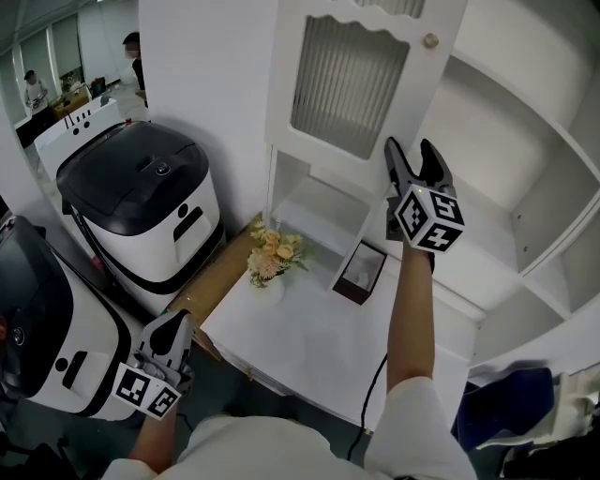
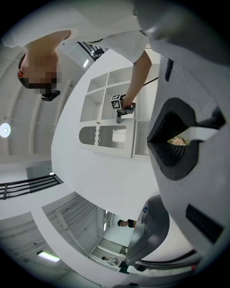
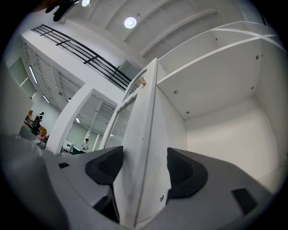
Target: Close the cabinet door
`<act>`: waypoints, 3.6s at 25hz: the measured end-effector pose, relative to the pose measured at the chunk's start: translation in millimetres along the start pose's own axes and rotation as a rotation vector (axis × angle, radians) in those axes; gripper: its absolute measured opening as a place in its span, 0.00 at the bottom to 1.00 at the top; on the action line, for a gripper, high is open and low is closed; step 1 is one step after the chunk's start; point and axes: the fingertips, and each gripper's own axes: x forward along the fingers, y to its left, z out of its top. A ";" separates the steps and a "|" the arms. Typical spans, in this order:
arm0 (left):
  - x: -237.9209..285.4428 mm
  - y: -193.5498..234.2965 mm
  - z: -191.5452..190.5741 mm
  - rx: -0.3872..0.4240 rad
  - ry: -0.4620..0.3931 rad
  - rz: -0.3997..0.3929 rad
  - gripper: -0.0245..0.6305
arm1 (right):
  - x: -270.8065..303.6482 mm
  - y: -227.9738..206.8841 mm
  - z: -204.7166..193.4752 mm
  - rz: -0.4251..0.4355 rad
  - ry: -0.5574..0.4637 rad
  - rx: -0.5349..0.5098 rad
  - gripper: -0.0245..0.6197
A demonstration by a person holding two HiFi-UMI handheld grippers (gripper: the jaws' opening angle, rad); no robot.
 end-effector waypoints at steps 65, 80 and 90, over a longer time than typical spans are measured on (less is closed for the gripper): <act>-23.0 -6.7 38.5 0.070 -0.080 -0.122 0.04 | -330.4 83.0 30.6 -0.199 -0.004 -0.144 0.04; -49.5 6.4 47.6 0.085 -0.086 -0.071 0.04 | -375.4 85.5 1.0 -0.304 0.108 -0.114 0.04; -57.4 3.0 43.9 0.076 -0.076 -0.072 0.04 | -367.9 99.4 -15.3 -0.263 0.154 -0.108 0.04</act>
